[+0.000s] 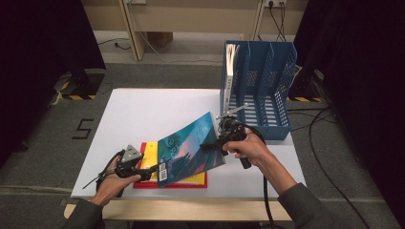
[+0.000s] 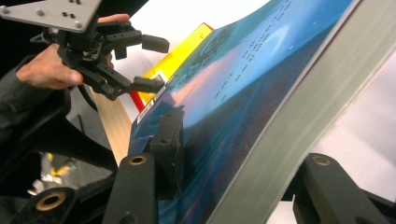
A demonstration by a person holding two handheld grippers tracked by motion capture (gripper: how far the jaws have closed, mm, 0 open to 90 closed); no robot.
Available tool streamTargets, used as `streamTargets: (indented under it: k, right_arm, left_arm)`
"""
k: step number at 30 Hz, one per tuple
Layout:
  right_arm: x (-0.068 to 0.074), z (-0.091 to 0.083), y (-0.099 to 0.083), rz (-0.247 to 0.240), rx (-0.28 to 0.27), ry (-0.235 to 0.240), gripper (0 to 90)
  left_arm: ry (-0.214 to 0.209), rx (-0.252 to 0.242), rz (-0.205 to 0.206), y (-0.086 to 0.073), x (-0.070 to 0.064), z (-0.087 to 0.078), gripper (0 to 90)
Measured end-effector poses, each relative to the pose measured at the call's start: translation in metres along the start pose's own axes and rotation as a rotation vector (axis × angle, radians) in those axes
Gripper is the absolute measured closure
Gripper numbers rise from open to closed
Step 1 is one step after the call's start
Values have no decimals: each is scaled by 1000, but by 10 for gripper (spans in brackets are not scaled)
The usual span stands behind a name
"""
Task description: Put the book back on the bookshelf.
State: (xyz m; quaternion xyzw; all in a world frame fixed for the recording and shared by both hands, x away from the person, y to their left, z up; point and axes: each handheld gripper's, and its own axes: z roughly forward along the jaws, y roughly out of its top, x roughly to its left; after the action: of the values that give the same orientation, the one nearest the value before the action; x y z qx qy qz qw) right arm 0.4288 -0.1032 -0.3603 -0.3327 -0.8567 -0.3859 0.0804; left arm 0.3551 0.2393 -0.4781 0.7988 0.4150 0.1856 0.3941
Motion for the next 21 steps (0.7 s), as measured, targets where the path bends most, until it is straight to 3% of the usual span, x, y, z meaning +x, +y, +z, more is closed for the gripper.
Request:
streamTargets:
  k: [5,11,13,16,21]
  right_arm:
    - [4,-10,3,-52,16,-20,624]
    - [8,-24,6,-69,20,-54,645]
    - [11,-30,9,-88,33,-52,668]
    - [15,-42,11,-98,31,-89,692]
    - [17,-58,10,-91,44,-148,694]
  left_arm:
    - [-38,-11,-8,0,-2,2,149]
    - [-29,-70,-89,1,14,-5,148]
    - [-9,-84,-133,-2,25,-8,148]
    - [53,-86,-182,-8,45,-13,148]
    - [170,-31,-190,-21,67,-18,148]
